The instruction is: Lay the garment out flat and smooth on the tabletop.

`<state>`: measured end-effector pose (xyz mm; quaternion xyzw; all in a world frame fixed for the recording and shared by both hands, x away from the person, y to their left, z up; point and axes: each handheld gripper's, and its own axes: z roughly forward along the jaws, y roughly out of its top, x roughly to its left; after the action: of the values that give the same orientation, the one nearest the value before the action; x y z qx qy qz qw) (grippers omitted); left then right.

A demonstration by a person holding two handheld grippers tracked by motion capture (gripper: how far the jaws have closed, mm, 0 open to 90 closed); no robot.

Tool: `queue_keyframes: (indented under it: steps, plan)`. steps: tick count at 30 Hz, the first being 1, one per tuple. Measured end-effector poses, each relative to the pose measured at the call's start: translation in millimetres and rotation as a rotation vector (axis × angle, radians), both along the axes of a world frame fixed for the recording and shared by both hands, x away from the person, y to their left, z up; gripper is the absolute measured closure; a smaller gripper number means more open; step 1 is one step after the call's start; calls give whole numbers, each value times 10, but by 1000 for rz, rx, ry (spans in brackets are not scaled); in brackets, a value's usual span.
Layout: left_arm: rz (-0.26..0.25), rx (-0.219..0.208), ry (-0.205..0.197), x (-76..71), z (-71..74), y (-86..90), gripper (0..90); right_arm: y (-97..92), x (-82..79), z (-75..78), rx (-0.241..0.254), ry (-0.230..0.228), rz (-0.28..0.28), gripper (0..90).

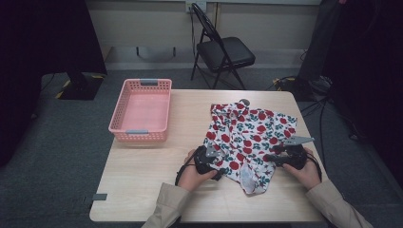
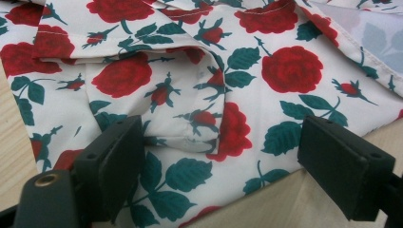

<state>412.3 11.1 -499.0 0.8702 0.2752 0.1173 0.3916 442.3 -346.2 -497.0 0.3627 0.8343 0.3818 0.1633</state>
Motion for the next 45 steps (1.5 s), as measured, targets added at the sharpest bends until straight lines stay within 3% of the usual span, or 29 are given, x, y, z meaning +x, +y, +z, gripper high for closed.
queue_keyframes:
  steps: [10, 14, 20, 23, 28, 33, 37, 45]
  plan:
    - [-11, 6, 16, -14, 19, -9, 154, -21, -106, 0, 2, 1, -16, 359]
    - [-20, -31, 38, -14, 67, 11, 153, -21, -106, 0, 2, 1, -16, 359]
    - [32, -86, 36, 68, 214, 55, 160, -21, -106, 0, 2, 1, -16, 358]
    - [72, -107, 27, 188, 252, 73, 254, -21, -105, -1, 3, 1, -16, 358]
    - [143, -82, 22, 484, 278, 63, 375, -22, -105, 0, 3, 2, -16, 358]
    - [185, -74, 12, 691, 248, 5, 429, -22, -104, 0, 4, 2, -16, 357]
    - [192, -18, 7, 834, 193, -55, 478, -22, -104, 0, 4, 2, -15, 357]
    - [187, 13, 25, 963, 169, -104, 562, -22, -104, 0, 4, 2, -15, 358]
